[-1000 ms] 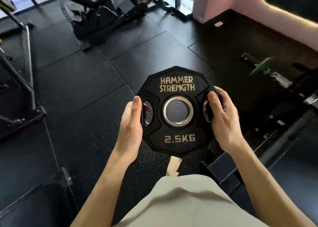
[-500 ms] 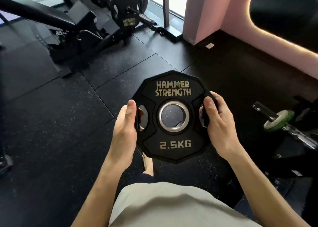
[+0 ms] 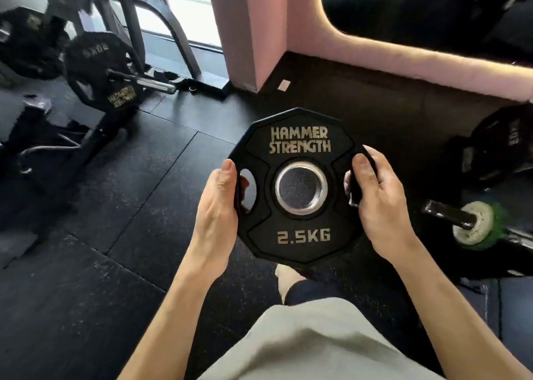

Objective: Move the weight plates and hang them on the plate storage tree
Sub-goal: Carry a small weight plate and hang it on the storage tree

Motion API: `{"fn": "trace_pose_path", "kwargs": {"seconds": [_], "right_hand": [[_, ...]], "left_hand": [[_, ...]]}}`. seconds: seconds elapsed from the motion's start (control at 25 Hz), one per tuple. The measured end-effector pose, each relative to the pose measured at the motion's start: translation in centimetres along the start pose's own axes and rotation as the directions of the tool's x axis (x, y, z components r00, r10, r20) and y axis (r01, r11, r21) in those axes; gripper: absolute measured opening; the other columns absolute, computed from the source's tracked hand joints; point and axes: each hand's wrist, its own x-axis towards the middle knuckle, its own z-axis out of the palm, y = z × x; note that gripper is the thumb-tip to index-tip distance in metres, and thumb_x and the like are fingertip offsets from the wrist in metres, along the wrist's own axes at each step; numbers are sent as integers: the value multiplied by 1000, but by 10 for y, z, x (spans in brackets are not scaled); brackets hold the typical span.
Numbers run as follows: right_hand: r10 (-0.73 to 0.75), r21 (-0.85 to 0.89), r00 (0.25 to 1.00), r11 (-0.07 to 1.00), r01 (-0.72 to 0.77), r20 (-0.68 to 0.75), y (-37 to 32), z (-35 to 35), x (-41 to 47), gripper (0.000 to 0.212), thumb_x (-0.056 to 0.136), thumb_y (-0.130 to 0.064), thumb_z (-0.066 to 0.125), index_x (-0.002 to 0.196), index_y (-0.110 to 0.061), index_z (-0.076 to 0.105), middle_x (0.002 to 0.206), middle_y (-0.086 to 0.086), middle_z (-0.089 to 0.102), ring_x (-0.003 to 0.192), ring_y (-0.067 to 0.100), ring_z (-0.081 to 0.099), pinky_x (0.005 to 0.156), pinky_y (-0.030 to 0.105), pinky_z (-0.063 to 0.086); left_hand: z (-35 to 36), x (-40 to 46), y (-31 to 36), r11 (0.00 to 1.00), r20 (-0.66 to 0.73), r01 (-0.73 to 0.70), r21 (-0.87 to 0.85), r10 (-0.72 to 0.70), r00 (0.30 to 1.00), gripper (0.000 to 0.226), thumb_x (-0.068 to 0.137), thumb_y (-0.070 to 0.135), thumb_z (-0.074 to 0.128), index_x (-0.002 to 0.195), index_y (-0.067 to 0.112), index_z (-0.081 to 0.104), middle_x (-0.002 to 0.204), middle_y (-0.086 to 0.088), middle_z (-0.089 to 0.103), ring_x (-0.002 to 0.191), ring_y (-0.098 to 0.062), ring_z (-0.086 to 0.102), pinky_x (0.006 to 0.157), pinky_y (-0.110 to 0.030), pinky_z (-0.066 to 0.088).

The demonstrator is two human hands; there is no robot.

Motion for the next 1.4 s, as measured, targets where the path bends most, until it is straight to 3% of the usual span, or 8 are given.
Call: {"fn": "trace_pose_path", "kwargs": {"seconds": [0.24, 0.52, 0.72, 0.84, 1.0, 1.08, 1.16, 1.4], "right_hand": [[-41, 10, 997, 999, 42, -72, -6, 18, 186, 17, 97, -48, 46, 107, -49, 61, 78, -10, 60, 76, 5, 57, 73, 30, 44], [-31, -2, 989, 1000, 31, -145, -34, 15, 384, 26, 99, -43, 45, 118, -29, 58, 77, -2, 56, 71, 11, 52, 65, 31, 45], [-51, 81, 973, 994, 70, -223, -35, 10, 514, 21, 96, -45, 50, 111, -35, 60, 81, -2, 58, 77, 15, 54, 80, 39, 48], [-67, 56, 935, 994, 92, -347, -38, 7, 599, 25, 93, -47, 50, 112, -35, 60, 85, -9, 62, 83, 12, 56, 86, 38, 48], [-85, 40, 843, 991, 126, -531, -56, -13, 680, 23, 94, -43, 48, 113, -35, 61, 94, -15, 66, 93, 5, 59, 89, 33, 45], [-79, 26, 775, 992, 122, -627, -65, -30, 708, 23, 96, -40, 48, 115, -33, 60, 100, -14, 67, 98, 6, 61, 91, 33, 46], [-100, -8, 691, 991, 136, -716, -71, -54, 731, 21, 99, -38, 47, 115, -36, 60, 105, -12, 68, 103, 8, 62, 94, 33, 47], [-168, -92, 405, 975, 200, -899, -91, -141, 770, 22, 98, -27, 45, 115, -24, 58, 97, -16, 71, 95, 0, 65, 81, 15, 49]], "left_hand": [[43, 200, 29, 999, 103, 31, -11, -30, 994, 36, 103, 41, 32, 94, 16, 58, 68, 17, 64, 63, 3, 60, 59, -14, 48], [104, 399, 68, 999, 129, 26, -45, -20, 991, 34, 102, 45, 37, 92, 21, 60, 72, 13, 58, 67, 2, 54, 67, -18, 47], [149, 546, 82, 999, 260, 18, -44, -6, 966, 49, 86, 67, 52, 95, 20, 62, 98, -5, 58, 94, -20, 53, 95, -43, 47], [185, 644, 103, 1000, 382, -3, 12, -1, 924, 50, 83, 72, 53, 97, 25, 65, 109, 4, 63, 108, -13, 55, 106, -57, 42], [248, 745, 132, 1000, 510, 13, -25, 2, 860, 30, 92, 50, 47, 83, 45, 76, 97, 17, 73, 98, 2, 65, 96, -32, 47], [288, 786, 143, 1000, 563, 4, 12, -10, 826, 29, 100, 41, 46, 101, 40, 75, 116, 11, 71, 111, 9, 59, 106, -31, 42], [337, 827, 145, 999, 657, -47, 5, 33, 753, 34, 94, 51, 51, 117, 35, 71, 130, 4, 65, 126, 2, 53, 114, -35, 35], [500, 872, 160, 999, 920, 26, 25, -34, 390, 41, 86, 69, 50, 109, 41, 71, 118, 9, 71, 117, -9, 62, 105, -45, 42]]}}
